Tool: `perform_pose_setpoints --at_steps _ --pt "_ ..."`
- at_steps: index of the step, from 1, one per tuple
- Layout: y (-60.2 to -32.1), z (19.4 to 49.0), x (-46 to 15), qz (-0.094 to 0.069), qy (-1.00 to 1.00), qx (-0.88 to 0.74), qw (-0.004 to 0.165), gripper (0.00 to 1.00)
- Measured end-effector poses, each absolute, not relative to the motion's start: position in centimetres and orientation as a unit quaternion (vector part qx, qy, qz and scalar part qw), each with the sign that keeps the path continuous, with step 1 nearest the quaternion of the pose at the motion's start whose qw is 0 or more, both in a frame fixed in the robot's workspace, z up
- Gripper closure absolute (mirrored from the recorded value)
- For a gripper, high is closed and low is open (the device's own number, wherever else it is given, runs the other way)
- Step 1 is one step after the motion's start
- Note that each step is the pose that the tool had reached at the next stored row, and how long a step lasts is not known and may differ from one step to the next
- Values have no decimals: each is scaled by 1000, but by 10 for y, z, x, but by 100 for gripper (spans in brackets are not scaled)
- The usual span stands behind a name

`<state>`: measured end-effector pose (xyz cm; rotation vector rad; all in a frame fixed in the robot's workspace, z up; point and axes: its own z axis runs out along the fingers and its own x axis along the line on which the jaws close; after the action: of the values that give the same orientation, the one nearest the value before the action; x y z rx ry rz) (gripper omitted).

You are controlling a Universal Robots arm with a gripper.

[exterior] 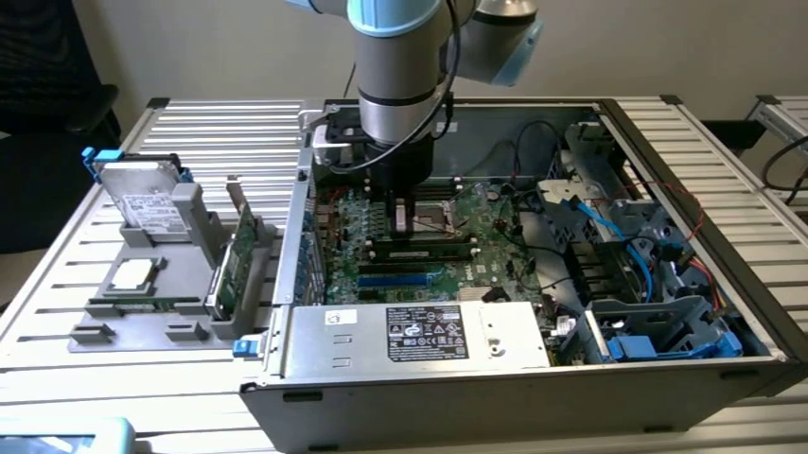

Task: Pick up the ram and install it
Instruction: 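Press down the ram until it locks into place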

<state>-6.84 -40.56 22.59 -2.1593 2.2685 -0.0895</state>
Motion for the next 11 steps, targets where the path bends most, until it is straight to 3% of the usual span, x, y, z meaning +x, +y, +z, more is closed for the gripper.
perform_pose_setpoints --at_steps 11 --pt "-406 241 -48 -29 724 -689 4 89"
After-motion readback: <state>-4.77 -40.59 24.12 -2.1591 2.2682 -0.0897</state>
